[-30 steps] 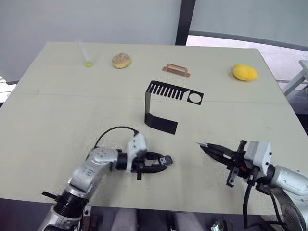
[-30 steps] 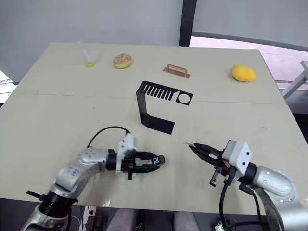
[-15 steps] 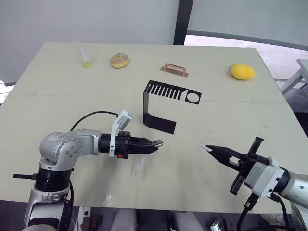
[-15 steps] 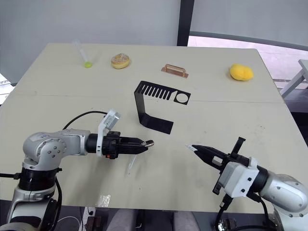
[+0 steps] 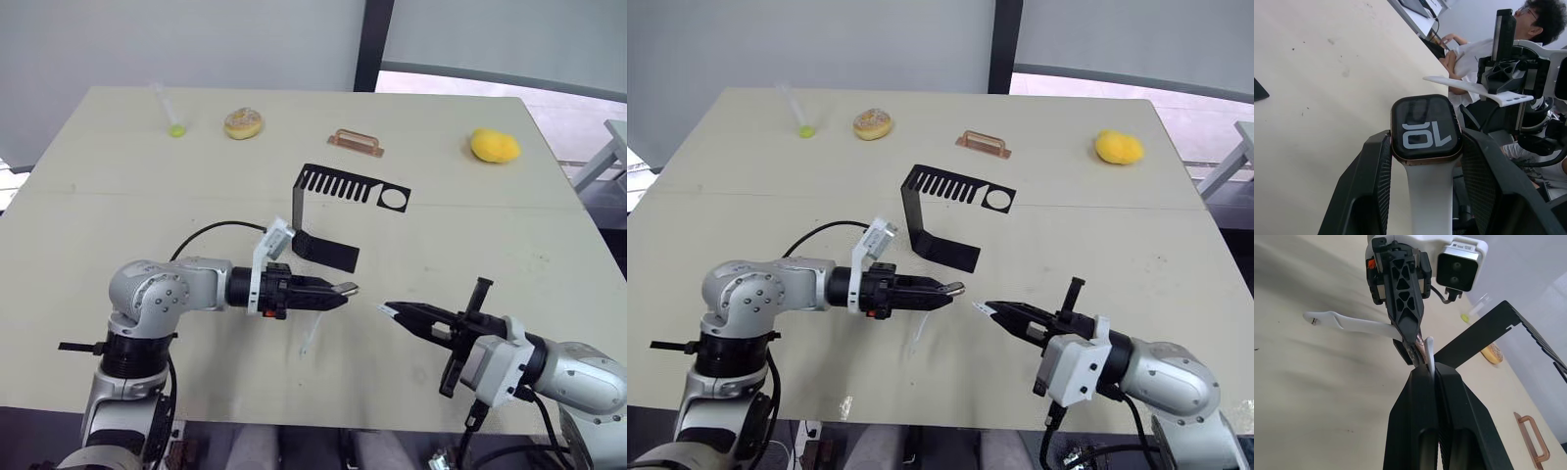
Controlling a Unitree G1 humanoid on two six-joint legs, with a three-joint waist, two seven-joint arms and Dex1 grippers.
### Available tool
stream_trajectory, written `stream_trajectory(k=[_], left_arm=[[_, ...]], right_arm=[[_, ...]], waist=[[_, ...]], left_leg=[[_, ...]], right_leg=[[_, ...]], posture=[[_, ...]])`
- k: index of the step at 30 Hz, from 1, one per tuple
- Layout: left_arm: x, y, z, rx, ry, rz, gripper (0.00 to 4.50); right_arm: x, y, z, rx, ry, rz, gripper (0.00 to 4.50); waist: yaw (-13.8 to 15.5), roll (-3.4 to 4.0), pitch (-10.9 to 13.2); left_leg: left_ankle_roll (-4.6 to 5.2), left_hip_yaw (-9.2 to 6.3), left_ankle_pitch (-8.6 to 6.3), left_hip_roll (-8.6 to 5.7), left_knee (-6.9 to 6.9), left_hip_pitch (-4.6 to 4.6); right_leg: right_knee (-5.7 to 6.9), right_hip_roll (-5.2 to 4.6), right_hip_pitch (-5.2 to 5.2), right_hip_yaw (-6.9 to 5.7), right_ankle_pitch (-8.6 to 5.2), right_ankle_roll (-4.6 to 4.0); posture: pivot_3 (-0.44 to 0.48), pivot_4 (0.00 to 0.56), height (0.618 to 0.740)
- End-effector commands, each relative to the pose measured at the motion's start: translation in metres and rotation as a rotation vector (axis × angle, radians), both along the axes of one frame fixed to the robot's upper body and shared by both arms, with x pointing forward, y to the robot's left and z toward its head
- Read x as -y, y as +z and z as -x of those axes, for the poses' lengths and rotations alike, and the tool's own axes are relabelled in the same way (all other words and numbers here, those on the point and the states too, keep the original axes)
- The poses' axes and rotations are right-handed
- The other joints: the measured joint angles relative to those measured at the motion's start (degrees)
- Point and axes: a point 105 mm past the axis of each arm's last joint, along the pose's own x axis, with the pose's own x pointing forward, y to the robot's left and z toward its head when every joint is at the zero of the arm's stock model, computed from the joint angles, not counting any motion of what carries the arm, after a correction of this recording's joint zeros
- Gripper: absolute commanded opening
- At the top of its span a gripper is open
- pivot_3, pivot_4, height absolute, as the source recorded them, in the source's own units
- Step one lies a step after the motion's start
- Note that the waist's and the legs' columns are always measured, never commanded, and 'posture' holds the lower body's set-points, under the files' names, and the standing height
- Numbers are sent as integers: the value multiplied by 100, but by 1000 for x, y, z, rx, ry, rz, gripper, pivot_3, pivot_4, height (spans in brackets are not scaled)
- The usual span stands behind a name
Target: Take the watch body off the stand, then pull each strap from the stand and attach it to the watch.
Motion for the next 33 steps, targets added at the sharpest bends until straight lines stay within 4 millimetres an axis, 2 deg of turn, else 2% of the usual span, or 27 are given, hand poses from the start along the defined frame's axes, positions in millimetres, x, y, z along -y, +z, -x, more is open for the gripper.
stream_trajectory(k=[1, 33], left_arm=[[4, 9, 7, 39, -40, 11, 1576], [12, 7, 14, 20, -74, 19, 1576]], right_arm=[[-3, 6, 0, 41, 10, -3, 0], [1, -4, -11, 40, -19, 29, 0]], waist=[[0, 0, 0], [48, 0, 0]], left_leg=[[0, 0, 0, 0, 0, 0], [-1, 1, 1, 0, 1, 0]], right_leg=[[0, 0, 0, 0, 0, 0], [-1, 0, 0, 0, 0, 0]], posture=[[0, 150, 740], [0, 150, 740]])
